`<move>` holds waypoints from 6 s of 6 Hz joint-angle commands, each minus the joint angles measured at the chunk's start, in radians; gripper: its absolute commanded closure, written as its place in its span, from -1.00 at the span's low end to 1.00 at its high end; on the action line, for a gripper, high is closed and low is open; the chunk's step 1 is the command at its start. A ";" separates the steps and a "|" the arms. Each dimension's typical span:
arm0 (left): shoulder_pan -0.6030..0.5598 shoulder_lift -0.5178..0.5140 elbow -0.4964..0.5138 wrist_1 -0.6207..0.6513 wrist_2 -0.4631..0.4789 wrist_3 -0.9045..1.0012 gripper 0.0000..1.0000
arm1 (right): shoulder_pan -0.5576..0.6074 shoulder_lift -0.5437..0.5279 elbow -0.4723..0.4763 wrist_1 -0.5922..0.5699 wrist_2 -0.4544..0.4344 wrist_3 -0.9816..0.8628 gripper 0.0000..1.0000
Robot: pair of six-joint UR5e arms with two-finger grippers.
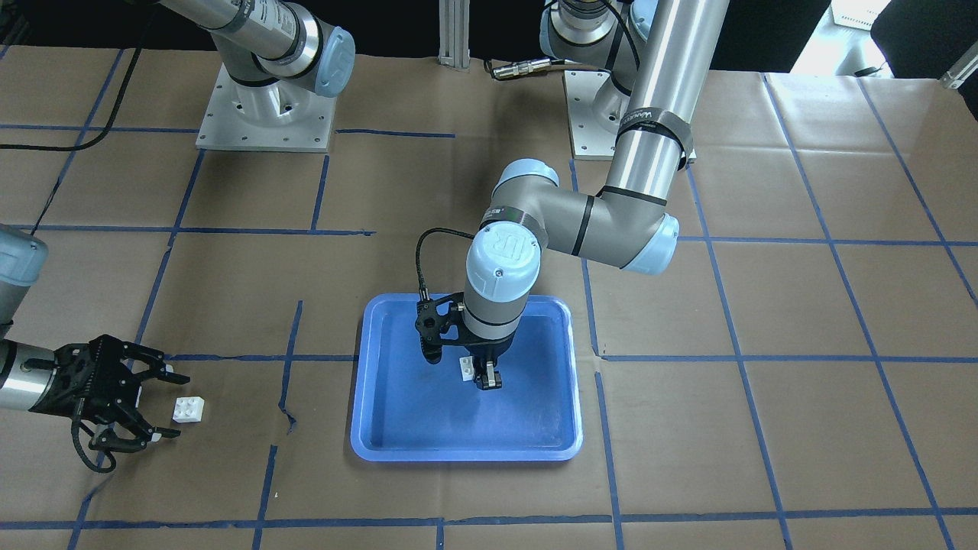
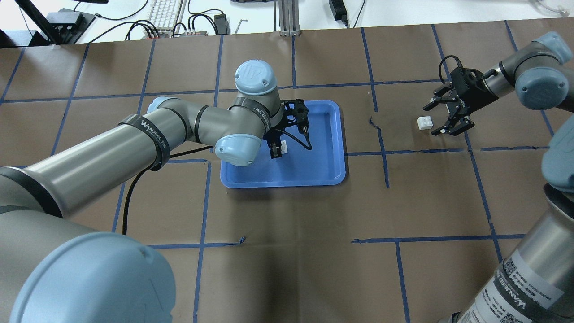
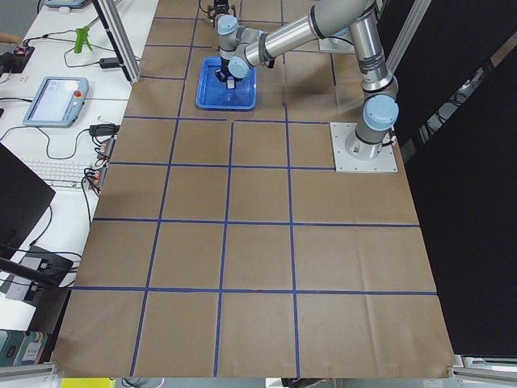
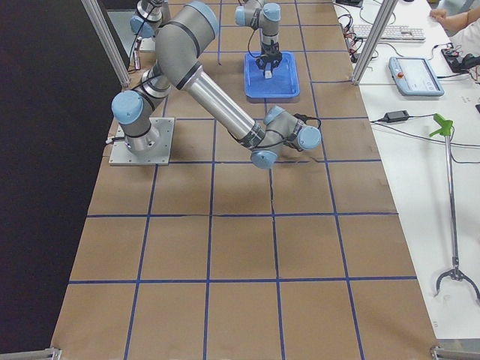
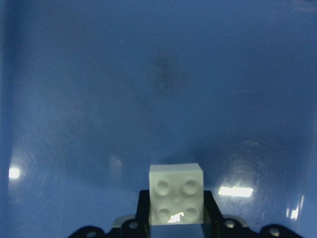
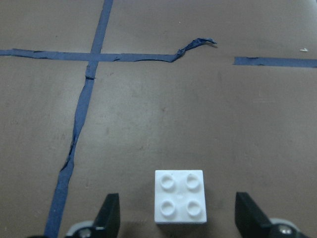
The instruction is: Assemble white blocks and place on blue tray
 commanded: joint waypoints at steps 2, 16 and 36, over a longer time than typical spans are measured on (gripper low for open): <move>0.000 -0.002 -0.001 0.005 -0.001 -0.002 -0.96 | 0.000 0.000 0.005 -0.014 -0.002 -0.003 0.02; 0.293 0.624 0.108 -0.736 0.018 -1.058 -0.98 | 0.541 -0.192 0.299 -0.659 0.118 0.860 0.49; 0.294 0.624 0.124 -0.733 0.018 -1.239 -0.98 | 0.598 -0.063 0.304 -0.787 0.074 0.868 0.49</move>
